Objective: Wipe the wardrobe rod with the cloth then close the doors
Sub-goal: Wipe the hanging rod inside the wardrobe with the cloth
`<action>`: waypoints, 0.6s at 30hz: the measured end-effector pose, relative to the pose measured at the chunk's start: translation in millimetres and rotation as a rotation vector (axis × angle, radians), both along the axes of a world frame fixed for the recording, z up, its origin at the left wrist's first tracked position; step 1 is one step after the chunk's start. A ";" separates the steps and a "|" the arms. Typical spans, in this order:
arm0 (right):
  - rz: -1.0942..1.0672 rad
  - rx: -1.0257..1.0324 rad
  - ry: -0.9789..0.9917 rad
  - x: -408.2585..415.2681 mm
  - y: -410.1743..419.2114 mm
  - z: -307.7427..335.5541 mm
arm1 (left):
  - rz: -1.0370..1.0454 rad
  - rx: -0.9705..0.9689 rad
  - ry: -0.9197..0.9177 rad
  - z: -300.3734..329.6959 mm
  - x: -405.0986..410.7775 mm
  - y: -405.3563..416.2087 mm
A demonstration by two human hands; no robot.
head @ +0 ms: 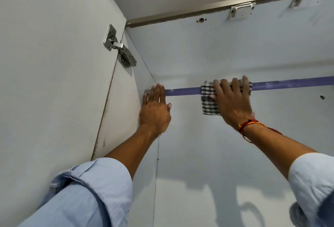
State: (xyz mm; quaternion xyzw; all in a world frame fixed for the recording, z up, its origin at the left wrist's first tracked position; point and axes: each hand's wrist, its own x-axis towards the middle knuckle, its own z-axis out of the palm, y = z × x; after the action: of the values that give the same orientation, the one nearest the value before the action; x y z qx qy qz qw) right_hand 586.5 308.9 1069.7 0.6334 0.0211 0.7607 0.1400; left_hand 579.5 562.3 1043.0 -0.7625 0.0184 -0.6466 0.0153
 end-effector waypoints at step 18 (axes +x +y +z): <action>0.143 -0.197 0.038 -8.8 36.9 5.8 | -0.052 -0.156 0.117 5.2 -13.2 -16.8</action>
State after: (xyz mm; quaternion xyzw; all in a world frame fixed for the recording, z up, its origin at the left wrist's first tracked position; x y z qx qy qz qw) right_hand 577.7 345.7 1075.5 0.6276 0.1435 0.7510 0.1464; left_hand 566.3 545.5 1048.2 -0.7970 -0.0112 -0.6006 -0.0620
